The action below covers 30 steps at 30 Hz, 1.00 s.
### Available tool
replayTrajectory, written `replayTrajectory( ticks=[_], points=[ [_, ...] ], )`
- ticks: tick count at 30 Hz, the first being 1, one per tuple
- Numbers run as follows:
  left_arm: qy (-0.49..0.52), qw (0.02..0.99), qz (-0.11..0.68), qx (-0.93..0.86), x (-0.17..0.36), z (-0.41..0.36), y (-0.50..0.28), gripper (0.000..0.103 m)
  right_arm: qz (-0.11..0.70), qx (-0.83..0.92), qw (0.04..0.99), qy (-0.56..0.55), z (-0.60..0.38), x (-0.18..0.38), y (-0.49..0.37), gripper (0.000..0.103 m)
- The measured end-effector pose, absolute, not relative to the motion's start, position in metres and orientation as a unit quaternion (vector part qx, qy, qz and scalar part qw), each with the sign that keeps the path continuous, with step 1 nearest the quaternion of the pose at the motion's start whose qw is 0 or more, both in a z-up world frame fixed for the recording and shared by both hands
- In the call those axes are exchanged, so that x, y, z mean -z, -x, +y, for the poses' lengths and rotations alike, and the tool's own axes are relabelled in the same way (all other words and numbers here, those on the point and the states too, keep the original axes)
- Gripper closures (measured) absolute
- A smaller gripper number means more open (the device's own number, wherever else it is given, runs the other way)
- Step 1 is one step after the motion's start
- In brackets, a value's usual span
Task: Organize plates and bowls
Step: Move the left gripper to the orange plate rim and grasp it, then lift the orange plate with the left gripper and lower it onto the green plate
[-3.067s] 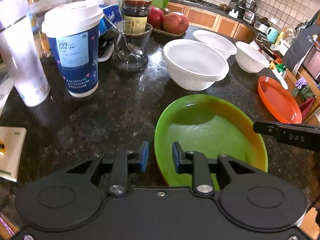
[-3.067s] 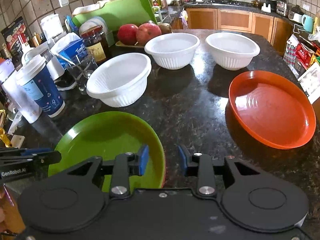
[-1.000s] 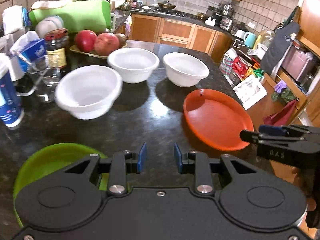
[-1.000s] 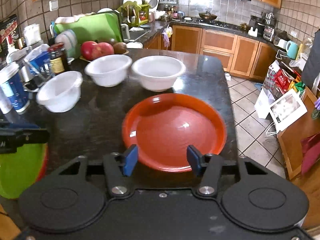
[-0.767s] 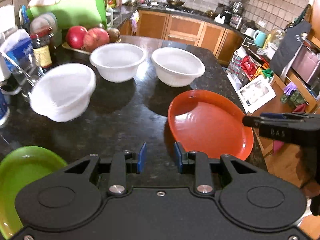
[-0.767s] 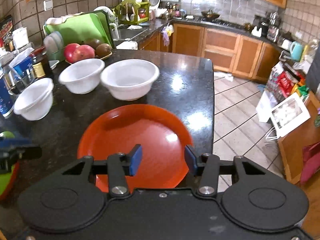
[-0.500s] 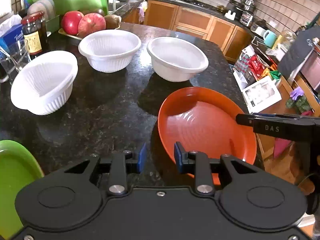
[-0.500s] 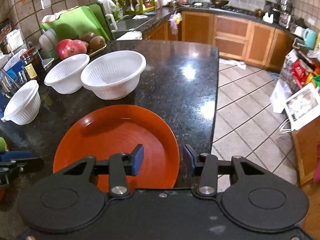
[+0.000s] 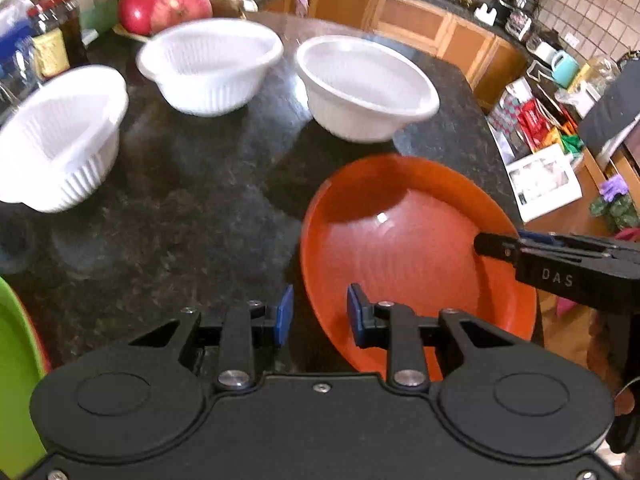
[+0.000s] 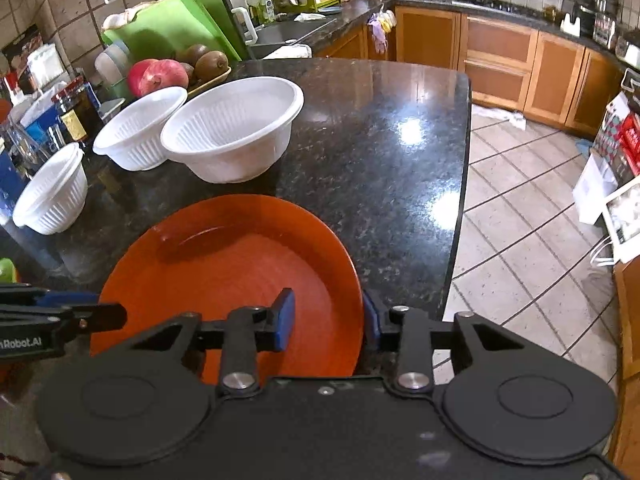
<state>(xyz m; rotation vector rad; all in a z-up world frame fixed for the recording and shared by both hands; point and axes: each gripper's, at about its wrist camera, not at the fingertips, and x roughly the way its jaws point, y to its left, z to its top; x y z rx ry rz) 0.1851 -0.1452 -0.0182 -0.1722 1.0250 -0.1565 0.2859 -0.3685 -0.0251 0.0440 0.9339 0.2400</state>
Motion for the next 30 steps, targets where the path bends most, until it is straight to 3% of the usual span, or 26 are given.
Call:
replayTrajectory(
  ticks=[7, 30],
  points=[
    [0.060, 0.871, 0.482, 0.067, 0.018, -0.143, -0.169, 0.072, 0.453, -0.131, 0.881, -0.027, -0.368, 0.022, -0.265, 0.077],
    [0.042, 0.879, 0.469, 0.080, 0.003, -0.096, -0.108, 0.073, 0.459, -0.148, 0.875, -0.029, -0.319, 0.005, -0.186, 0.078]
  ],
)
